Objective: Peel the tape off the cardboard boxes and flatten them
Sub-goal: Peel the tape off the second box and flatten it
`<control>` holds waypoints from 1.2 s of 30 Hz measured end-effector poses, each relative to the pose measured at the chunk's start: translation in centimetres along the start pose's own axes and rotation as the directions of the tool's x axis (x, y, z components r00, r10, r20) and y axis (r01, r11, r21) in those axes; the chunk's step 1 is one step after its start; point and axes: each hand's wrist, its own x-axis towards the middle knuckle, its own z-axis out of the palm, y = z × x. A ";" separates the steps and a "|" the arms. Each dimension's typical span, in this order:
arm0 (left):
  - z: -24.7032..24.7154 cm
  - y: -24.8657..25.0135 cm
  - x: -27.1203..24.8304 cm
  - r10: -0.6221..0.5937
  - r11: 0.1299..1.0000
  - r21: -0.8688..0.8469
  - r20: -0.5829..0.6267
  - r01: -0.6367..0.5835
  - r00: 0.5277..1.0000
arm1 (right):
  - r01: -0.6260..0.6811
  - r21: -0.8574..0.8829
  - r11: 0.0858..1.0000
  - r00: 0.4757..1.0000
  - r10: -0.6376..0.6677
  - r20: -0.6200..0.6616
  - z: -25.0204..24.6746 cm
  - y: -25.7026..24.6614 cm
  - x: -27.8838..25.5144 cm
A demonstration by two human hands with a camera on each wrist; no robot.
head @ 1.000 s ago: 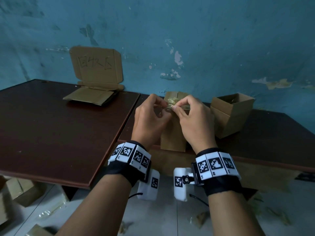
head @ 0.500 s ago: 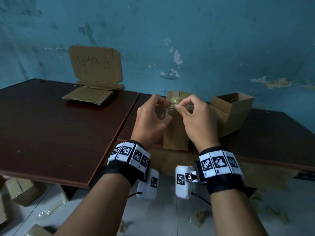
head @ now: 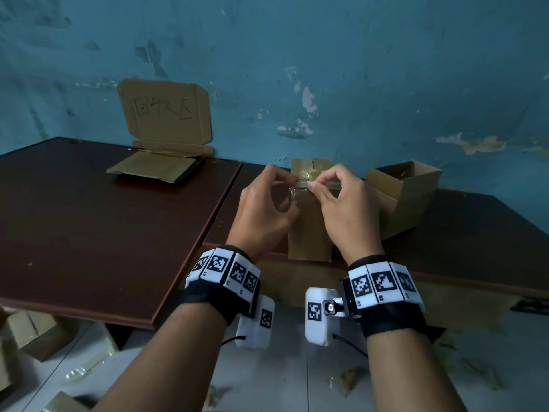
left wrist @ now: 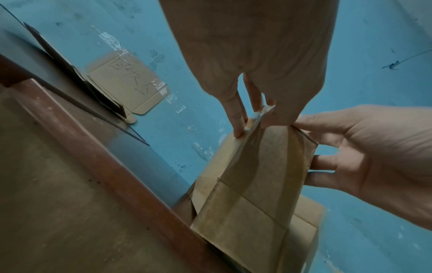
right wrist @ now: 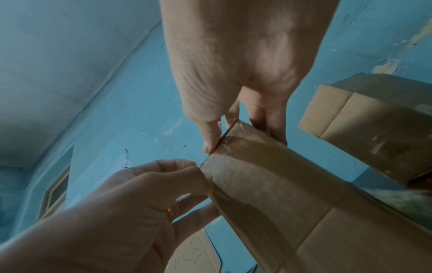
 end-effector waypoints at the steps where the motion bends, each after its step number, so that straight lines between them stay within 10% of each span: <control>1: 0.0 0.0 0.0 0.005 1.000 0.016 0.004 -0.005 1.000 | -0.001 -0.001 1.000 1.000 0.001 0.000 0.0 0.0 0.0; 31: 0.0 -0.9 0.0 -0.045 0.996 0.072 -0.039 0.047 0.998 | -0.005 0.026 1.000 1.000 0.005 -0.003 -0.7 0.6 0.3; 36: 0.0 -0.2 0.1 -0.189 0.970 -0.166 -0.050 0.179 0.981 | -0.039 0.044 0.998 0.999 0.038 0.027 -1.1 1.1 0.5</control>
